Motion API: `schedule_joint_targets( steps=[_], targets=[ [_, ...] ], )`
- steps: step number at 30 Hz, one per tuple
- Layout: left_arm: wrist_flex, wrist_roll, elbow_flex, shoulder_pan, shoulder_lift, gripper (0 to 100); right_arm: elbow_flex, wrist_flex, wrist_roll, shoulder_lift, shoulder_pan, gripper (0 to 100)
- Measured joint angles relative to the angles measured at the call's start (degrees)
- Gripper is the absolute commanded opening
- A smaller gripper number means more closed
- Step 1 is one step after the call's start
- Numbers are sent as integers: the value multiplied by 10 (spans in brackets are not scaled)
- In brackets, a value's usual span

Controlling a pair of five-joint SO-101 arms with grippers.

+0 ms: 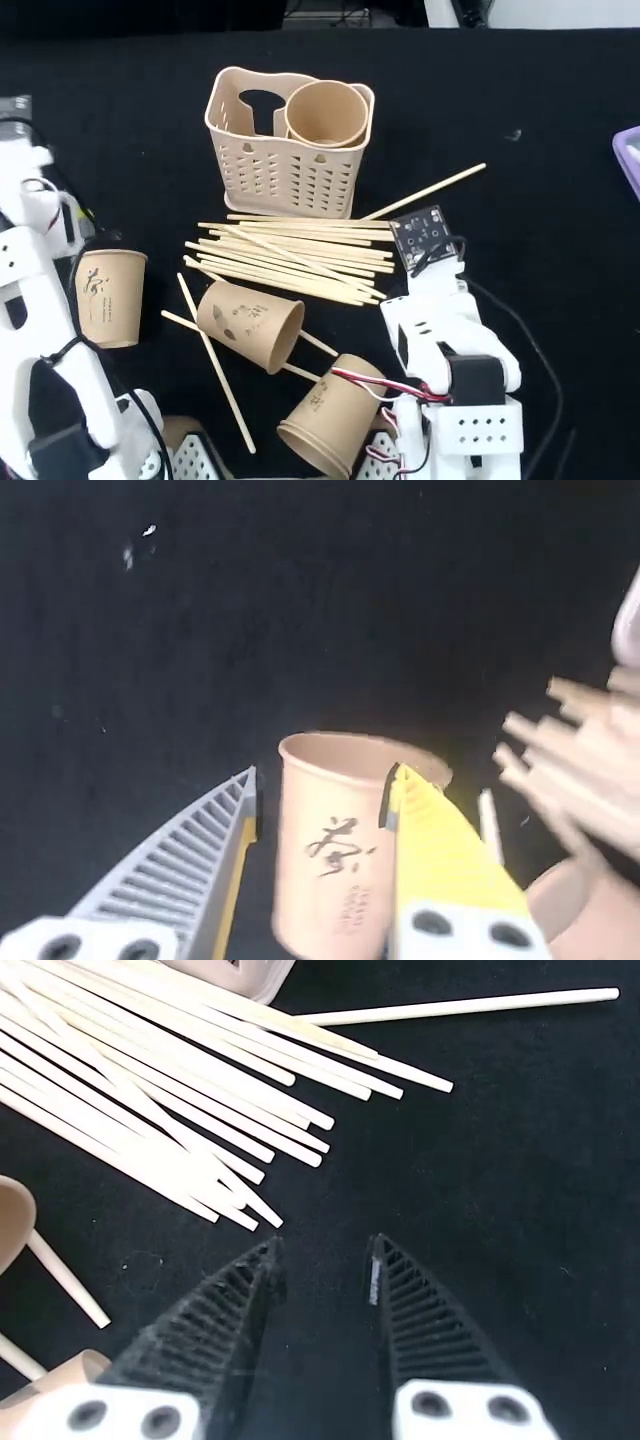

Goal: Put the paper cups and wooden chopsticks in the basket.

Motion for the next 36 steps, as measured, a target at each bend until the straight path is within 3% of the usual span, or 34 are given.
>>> schedule_joint_targets(
  steps=[6, 11, 16, 20, 26, 36],
  targets=[
    [26, 167, -4, 0, 27, 215, 0, 0, 0, 0, 0, 144],
    [98, 181, -79, 1, 145, 215, 0, 0, 0, 0, 0, 144],
    [196, 185, -260, 1, 269, 231, 0, 0, 0, 0, 0, 144],
    [221, 197, -381, 1, 343, 274, 0, 0, 0, 0, 0, 143],
    [224, 241, -404, -4, 416, 274, 0, 0, 0, 0, 0, 143],
    [224, 212, -353, -28, 431, 274, 0, 0, 0, 0, 0, 143]
  ],
)
